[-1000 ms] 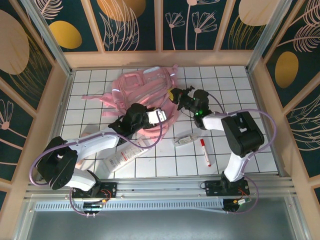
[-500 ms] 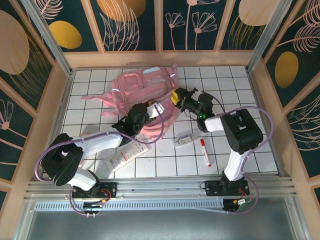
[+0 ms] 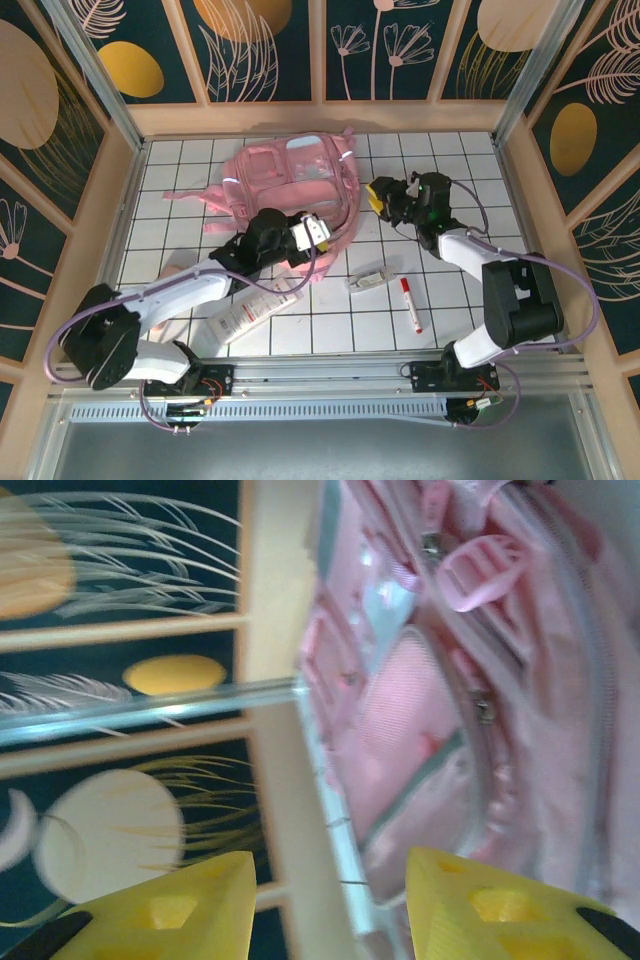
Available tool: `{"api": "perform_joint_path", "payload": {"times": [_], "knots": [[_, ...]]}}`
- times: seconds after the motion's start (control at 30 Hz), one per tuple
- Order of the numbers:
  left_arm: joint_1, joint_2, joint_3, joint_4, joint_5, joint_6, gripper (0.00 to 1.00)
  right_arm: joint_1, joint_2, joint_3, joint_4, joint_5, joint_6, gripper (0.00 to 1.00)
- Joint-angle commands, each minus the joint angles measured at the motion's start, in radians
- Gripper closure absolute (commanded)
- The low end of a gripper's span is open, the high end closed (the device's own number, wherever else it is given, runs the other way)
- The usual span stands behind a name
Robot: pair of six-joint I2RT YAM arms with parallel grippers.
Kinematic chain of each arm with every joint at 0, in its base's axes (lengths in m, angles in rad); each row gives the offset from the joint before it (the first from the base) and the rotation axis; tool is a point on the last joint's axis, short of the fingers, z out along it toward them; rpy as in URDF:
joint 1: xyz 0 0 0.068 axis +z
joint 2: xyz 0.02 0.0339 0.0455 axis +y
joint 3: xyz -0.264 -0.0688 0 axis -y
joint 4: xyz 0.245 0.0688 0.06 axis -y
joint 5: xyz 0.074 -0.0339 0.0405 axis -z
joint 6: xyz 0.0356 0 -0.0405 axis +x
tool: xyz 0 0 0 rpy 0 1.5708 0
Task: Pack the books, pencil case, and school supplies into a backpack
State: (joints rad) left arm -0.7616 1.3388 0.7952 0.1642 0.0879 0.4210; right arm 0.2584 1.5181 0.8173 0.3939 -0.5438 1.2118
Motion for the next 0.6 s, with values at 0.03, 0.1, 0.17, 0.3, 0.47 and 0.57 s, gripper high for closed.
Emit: {"api": "perform_joint_path", "payload": {"times": [0.03, 0.1, 0.17, 0.3, 0.47, 0.57], "knots": [[0.055, -0.084, 0.046, -0.164, 0.048, -0.369, 0.43, 0.011, -0.018, 0.150, -0.432, 0.026, -0.375, 0.55], [0.118, -0.129, 0.038, -0.201, 0.041, -0.541, 0.45, 0.017, -0.015, 0.195, -0.536, 0.078, -0.491, 0.56], [0.190, -0.180, 0.025, -0.251, 0.023, -0.681, 0.45, 0.019, -0.025, 0.219, -0.599, 0.127, -0.566, 0.57], [0.332, -0.258, -0.003, -0.340, 0.030, -0.787, 0.26, 0.088, -0.048, 0.284, -0.642, 0.222, -0.757, 0.57], [0.543, -0.240, -0.054, -0.335, 0.169, -0.860, 0.30, 0.265, 0.012, 0.422, -0.695, 0.375, -1.022, 0.56], [0.659, -0.191, -0.075, -0.286, 0.238, -0.947, 0.36, 0.348, 0.080, 0.492, -0.691, 0.436, -1.066, 0.55]]}}
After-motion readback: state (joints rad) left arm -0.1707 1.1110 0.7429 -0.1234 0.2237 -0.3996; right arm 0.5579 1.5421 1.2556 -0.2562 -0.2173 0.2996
